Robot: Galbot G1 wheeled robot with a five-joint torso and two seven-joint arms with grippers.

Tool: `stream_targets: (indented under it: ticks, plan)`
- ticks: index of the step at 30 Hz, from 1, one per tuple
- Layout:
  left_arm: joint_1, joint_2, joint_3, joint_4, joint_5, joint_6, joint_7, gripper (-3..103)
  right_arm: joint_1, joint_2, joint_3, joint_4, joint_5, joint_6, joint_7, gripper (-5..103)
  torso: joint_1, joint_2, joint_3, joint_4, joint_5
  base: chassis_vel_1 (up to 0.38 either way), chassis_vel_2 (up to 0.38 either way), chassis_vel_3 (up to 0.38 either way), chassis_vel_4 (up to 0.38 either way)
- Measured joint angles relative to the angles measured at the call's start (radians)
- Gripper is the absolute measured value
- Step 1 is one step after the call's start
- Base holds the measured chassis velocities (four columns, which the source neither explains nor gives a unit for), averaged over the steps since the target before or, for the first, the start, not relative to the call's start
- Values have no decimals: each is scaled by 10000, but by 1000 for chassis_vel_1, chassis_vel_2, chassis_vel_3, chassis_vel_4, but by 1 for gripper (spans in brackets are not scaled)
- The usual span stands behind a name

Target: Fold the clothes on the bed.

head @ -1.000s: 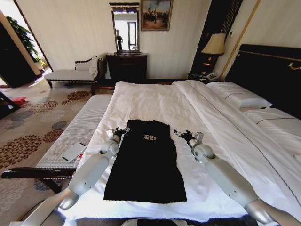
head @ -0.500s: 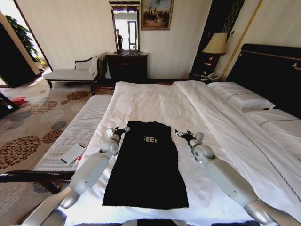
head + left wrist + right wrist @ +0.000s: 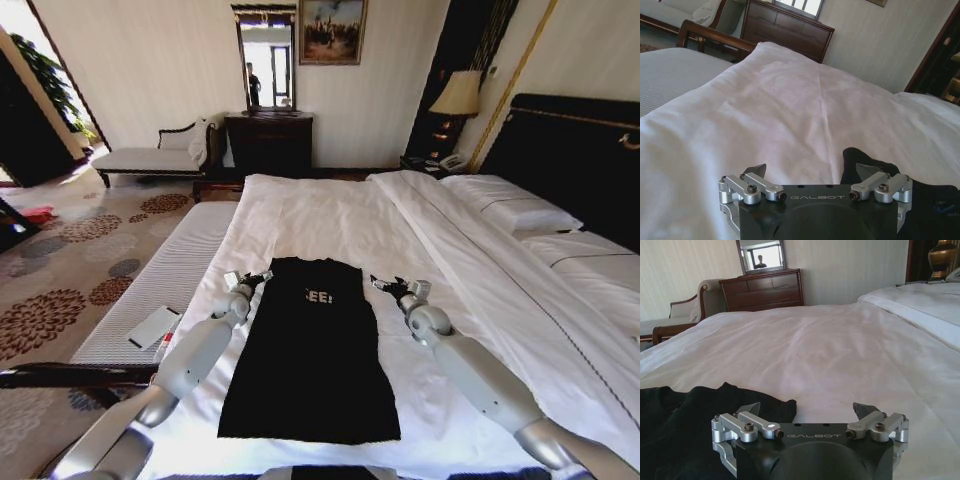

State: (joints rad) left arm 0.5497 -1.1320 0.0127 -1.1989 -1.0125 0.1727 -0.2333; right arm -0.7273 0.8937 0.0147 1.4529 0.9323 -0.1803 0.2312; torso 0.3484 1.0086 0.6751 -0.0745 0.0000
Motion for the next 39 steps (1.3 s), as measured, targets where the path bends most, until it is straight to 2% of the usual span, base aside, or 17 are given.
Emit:
stream_targets:
  ticks: [5,12,19,20,26,29,33,39]
  plan:
    - [-433,-206,132,638,-65,-94,566,100,84,-11,-69,-40,45,-1,43,100,-1,1,0,-10,-1,0,0,0,0]
    - [-1102,-701,227,1734,-920,-88,1276,100,163,-99,-128,-46,148,-17,120,100,0,0,0,-8,0,0,0,0,0]
    - [-1561,-992,303,2523,-1641,-4,1607,100,444,-113,-442,-81,243,-30,197,100,0,0,0,-6,1,0,0,0,0]
    - [-1644,-1090,332,2704,-1679,1,1672,102,497,-111,-486,-82,270,-35,223,100,0,0,1,-2,3,0,0,0,0]
    - [-2041,-1563,530,3698,-1487,-24,1995,98,627,-154,-539,-62,412,-54,320,100,0,1,0,-8,0,0,0,0,0]
    - [-2103,-1667,607,3854,-1358,-78,2151,98,630,-157,-536,-61,424,-57,325,100,0,1,0,-8,2,0,0,0,0]
    - [-2199,-1883,626,4012,-1226,-124,2283,90,621,-136,-503,-61,427,-59,337,100,0,0,0,-7,0,0,0,0,0]
    - [-2349,-2086,738,4304,-1123,-163,2346,85,537,-130,-427,-45,426,-60,340,100,0,1,-1,-8,1,0,0,0,0]
